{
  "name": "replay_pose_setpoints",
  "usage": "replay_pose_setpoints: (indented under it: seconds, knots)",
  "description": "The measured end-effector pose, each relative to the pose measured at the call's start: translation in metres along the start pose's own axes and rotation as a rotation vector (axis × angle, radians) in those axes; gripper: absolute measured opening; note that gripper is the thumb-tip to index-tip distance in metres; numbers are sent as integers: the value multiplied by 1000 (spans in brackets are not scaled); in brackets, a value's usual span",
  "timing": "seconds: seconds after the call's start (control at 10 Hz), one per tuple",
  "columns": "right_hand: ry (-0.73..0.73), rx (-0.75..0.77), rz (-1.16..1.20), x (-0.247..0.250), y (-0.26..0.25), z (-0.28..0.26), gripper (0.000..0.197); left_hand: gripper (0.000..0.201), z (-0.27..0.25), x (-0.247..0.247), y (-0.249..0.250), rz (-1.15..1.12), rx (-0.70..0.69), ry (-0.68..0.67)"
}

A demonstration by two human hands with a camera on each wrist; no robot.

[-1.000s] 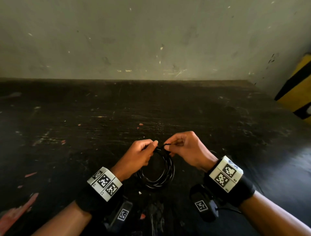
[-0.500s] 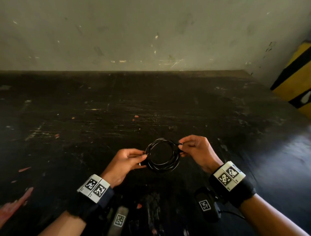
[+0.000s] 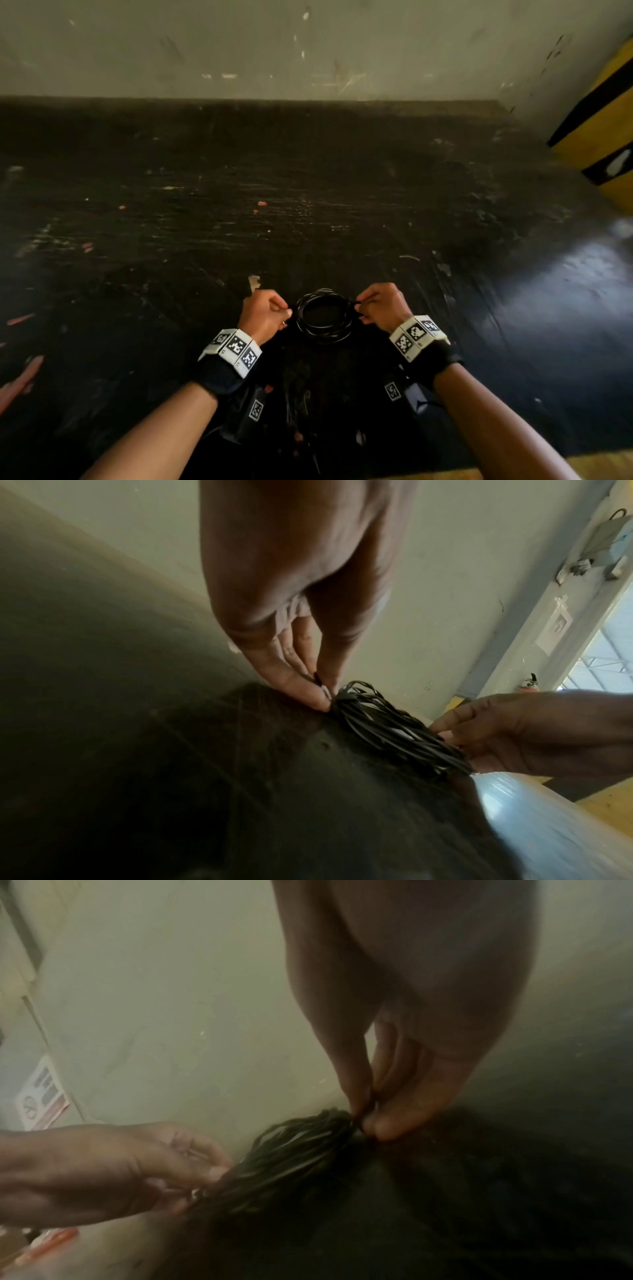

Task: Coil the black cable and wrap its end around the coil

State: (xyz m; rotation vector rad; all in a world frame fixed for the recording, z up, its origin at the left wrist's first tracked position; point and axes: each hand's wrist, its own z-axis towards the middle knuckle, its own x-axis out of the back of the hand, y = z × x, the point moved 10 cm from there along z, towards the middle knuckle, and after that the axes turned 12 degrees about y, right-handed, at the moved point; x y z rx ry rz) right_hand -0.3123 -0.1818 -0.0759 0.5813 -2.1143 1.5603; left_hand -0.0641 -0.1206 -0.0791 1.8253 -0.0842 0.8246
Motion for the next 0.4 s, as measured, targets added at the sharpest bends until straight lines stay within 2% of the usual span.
replay_pose_setpoints:
  seconds: [0.1, 0.3, 0.4]
  knots:
    - [3, 39, -60, 0, -4, 0, 18, 21, 2, 1, -3, 39, 18, 19]
    - [23, 119, -249, 11, -9, -6, 15, 22, -9, 17, 3, 171, -54, 18]
    - [90, 178, -175, 34, -9, -23, 31, 32, -29, 59, 0, 87, -75, 90]
